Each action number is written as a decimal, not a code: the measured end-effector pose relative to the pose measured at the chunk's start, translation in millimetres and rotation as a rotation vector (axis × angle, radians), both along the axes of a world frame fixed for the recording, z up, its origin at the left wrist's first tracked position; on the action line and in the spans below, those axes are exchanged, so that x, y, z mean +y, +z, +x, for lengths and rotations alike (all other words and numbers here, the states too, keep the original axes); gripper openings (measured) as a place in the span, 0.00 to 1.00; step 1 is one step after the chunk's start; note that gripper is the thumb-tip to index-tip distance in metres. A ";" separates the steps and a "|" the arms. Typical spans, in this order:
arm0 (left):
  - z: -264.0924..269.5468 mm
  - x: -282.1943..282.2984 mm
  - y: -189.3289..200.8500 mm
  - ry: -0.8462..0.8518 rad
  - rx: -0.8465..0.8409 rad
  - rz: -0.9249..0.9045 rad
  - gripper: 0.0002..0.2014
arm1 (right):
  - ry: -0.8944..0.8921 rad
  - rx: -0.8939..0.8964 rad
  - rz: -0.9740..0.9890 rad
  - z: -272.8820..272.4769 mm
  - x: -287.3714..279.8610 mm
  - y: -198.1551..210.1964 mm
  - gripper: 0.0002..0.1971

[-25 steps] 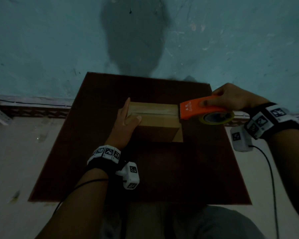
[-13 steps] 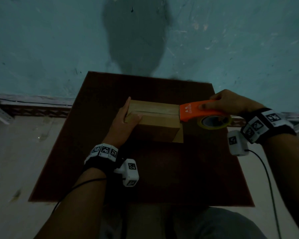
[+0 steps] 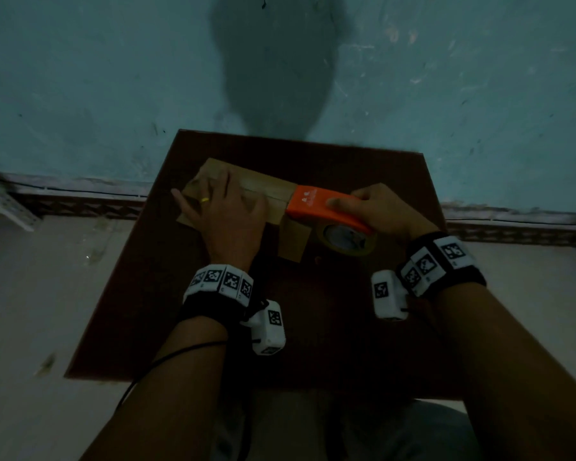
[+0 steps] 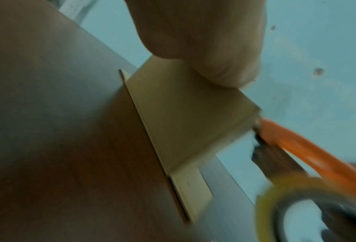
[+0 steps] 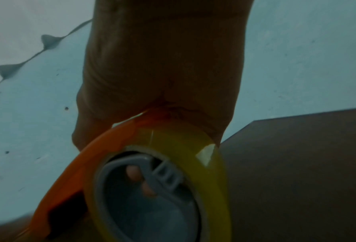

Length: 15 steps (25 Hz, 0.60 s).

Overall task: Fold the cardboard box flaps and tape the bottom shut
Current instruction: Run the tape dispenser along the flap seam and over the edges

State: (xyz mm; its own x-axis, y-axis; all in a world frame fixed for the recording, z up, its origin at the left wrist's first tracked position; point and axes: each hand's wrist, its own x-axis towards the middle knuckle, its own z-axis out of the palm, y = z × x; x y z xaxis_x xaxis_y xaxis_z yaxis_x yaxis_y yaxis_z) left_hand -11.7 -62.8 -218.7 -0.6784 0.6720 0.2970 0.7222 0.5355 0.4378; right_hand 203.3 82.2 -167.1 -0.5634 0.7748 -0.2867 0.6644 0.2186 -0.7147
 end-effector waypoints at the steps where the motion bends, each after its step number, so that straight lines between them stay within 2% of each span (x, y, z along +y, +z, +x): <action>1: 3.2 1.3 1.7 -0.030 -0.011 -0.066 0.36 | 0.001 0.007 -0.003 -4.6 -2.9 -3.0 0.35; 3: 7.8 3.5 5.0 -0.097 -0.035 -0.119 0.40 | -0.017 0.017 -0.012 -9.6 -10.8 -8.0 0.36; 6: 7.6 4.9 6.7 -0.121 -0.049 -0.130 0.39 | -0.056 0.041 -0.015 -10.1 -19.1 -17.0 0.36; 11: 11.5 10.0 9.8 -0.206 -0.008 -0.096 0.22 | -0.019 0.015 -0.099 -14.4 -32.2 -20.2 0.26; 15: 9.3 11.8 8.8 -0.219 0.055 -0.187 0.28 | -0.062 0.111 -0.215 -12.7 -39.5 -24.5 0.24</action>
State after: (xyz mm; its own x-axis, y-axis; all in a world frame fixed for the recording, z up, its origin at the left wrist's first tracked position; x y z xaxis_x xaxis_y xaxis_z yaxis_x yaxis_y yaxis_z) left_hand -2.4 -51.0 -209.9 -0.4972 0.8475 0.1859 0.8494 0.4319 0.3033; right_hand 190.6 42.7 -191.6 -0.5535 0.7369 -0.3880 0.5870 0.0146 -0.8095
